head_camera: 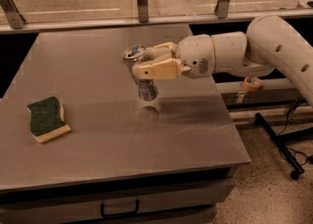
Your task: Place redbull can upright
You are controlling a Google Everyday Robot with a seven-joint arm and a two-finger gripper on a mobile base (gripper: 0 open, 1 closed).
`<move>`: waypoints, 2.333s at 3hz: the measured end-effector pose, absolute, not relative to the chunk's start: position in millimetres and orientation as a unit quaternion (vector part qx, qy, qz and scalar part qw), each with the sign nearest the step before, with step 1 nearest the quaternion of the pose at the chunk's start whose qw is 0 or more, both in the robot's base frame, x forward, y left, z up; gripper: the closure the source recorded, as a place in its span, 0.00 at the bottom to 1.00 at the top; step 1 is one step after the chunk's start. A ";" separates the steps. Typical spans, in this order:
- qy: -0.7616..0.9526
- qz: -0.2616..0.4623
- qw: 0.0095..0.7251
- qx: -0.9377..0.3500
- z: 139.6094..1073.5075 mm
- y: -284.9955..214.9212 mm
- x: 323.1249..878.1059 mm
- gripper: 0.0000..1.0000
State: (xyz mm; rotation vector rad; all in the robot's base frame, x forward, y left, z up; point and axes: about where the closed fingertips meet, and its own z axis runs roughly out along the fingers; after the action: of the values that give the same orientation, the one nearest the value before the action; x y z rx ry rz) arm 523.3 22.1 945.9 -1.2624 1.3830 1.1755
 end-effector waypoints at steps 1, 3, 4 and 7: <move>0.543 0.497 0.469 -0.488 936.8 17.4 523.0 0.82; 0.513 0.523 0.480 -0.482 925.5 11.9 519.9 0.37; 0.510 0.528 0.476 -0.484 920.6 10.8 518.1 0.14; 0.538 0.499 0.471 -0.491 919.3 -12.5 520.9 0.00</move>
Offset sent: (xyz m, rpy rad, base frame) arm -0.0023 -0.0203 -0.0228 0.2083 -0.0085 0.0158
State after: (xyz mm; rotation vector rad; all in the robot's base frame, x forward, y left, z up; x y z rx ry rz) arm 520.9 -12.5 919.3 -1.2017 1.3170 1.2218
